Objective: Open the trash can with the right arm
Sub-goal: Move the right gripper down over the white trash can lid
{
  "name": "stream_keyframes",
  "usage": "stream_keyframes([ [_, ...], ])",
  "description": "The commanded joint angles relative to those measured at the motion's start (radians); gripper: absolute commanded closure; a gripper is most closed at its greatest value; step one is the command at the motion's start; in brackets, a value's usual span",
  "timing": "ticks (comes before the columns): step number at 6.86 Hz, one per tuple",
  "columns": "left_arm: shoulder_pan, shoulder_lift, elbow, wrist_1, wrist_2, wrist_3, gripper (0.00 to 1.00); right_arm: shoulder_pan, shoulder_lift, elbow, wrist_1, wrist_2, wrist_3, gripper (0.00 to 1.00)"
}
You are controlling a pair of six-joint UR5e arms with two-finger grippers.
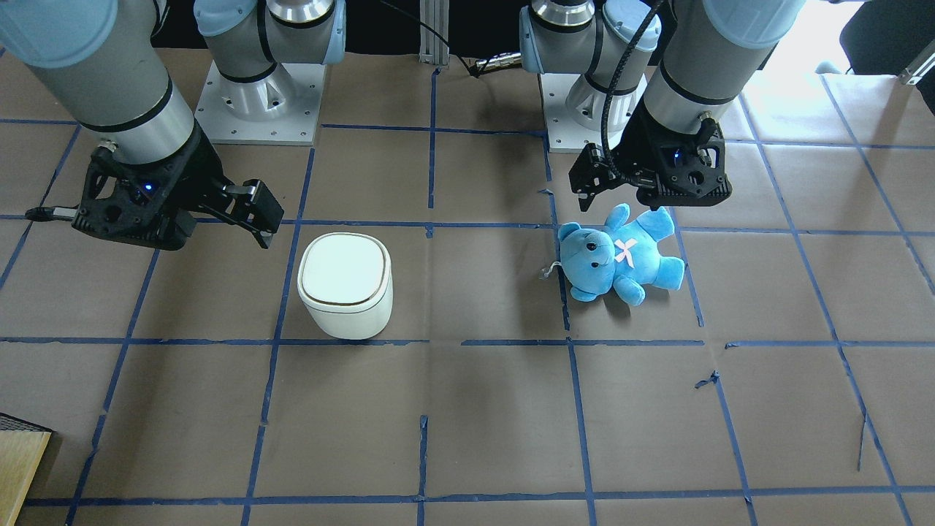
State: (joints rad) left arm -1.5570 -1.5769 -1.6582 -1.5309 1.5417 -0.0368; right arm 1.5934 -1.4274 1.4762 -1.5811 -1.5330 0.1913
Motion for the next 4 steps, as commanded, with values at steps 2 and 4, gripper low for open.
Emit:
stream_keyframes([
  [2,0.000,0.000,0.000,0.000,0.000,0.000,0.00,0.101,0.018,0.053,-0.041,0.022,0.063,0.11],
  [4,0.000,0.000,0.000,0.000,0.000,0.000,0.00,0.106,0.028,0.143,-0.051,0.127,0.065,0.86],
])
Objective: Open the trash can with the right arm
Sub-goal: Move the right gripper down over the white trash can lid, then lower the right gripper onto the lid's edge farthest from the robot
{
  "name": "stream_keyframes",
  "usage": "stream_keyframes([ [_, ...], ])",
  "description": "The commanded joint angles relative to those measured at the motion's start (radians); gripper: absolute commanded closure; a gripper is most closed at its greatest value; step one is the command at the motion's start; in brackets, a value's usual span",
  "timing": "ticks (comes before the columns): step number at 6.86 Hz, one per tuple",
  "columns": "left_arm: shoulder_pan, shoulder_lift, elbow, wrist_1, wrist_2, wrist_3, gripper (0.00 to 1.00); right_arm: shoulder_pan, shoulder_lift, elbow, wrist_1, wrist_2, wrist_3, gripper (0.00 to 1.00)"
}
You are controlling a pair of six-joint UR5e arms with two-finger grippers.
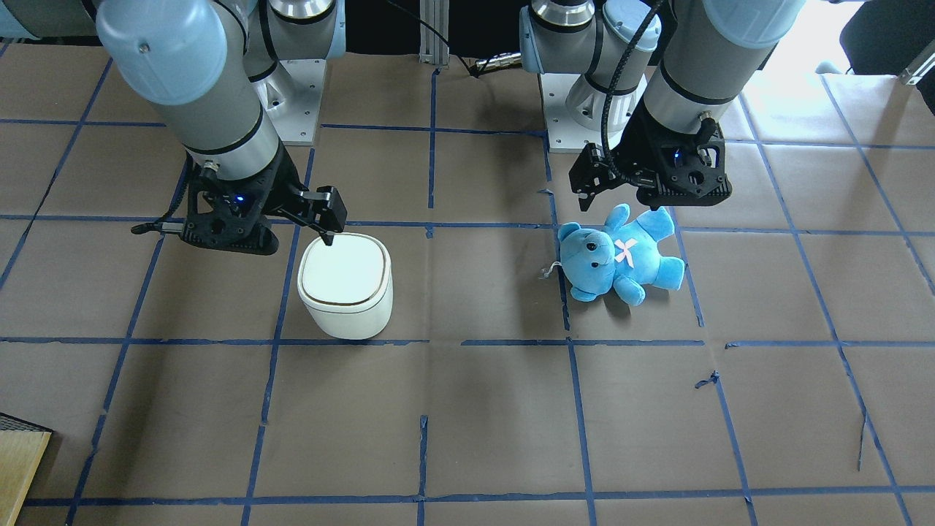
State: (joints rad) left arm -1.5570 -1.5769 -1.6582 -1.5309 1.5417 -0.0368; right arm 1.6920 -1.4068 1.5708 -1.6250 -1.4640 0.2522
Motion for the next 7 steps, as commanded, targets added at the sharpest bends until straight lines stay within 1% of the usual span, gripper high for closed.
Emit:
stream_keyframes([
  [1,0.000,0.000,0.000,0.000,0.000,0.000,0.00,0.026,0.025,0.064,-0.016,0.063,-0.019,0.96],
  [2,0.000,0.000,0.000,0.000,0.000,0.000,0.00,0.055,0.044,0.069,-0.074,0.063,-0.018,0.97],
  [6,0.000,0.000,0.000,0.000,0.000,0.000,0.00,0.058,0.089,0.072,-0.150,0.065,-0.021,0.98],
  [7,0.000,0.000,0.000,0.000,0.000,0.000,0.00,0.058,0.095,0.072,-0.151,0.065,-0.021,0.97],
])
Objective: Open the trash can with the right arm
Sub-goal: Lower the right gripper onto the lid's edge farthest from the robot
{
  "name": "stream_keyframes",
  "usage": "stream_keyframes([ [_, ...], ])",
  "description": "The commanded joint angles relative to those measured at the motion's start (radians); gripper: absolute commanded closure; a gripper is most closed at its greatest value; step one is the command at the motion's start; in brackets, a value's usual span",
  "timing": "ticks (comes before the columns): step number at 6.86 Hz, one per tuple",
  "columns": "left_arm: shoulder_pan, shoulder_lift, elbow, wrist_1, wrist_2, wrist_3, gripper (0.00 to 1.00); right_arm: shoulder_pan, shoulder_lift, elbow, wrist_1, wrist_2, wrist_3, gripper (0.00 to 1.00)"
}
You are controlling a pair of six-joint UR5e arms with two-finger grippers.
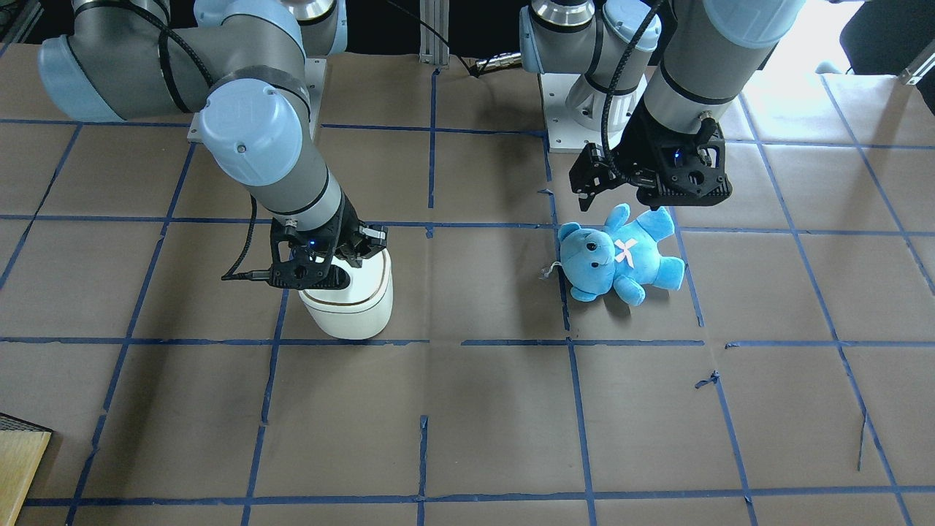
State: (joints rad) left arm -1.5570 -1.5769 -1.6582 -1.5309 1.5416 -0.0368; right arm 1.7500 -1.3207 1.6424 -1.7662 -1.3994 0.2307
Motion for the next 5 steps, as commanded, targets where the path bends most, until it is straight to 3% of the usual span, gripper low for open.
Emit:
stream_keyframes([
  [1,0.000,0.000,0.000,0.000,0.000,0.000,0.00,0.000,0.018,0.001,-0.013,0.000,-0.001,0.97],
  [5,0.000,0.000,0.000,0.000,0.000,0.000,0.00,0.003,0.040,0.019,-0.032,0.019,0.001,0.97],
])
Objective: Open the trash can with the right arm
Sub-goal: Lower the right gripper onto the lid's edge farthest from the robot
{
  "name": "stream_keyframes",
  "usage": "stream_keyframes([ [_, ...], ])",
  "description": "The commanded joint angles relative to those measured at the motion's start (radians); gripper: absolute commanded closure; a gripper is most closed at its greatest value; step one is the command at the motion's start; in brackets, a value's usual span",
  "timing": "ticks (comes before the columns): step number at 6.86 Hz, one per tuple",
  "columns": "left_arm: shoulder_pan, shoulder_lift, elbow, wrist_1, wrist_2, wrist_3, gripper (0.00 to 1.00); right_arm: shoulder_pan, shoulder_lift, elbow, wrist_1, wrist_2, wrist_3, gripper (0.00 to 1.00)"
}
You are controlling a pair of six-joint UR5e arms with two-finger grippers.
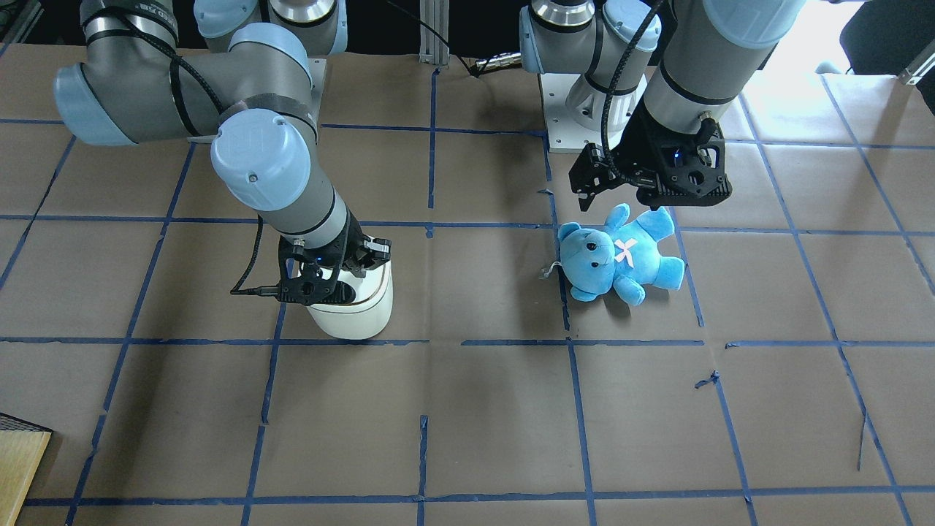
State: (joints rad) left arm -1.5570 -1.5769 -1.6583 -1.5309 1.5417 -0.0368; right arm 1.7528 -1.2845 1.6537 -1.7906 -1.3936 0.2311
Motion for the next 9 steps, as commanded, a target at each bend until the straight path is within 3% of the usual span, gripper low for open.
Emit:
stream_keyframes([
  [1,0.000,0.000,0.000,0.000,0.000,0.000,0.00,0.001,0.002,0.012,-0.013,0.066,0.002,0.97],
  [9,0.000,0.000,0.000,0.000,0.000,0.000,0.00,0.001,0.005,0.024,-0.019,0.056,-0.003,0.96],
])
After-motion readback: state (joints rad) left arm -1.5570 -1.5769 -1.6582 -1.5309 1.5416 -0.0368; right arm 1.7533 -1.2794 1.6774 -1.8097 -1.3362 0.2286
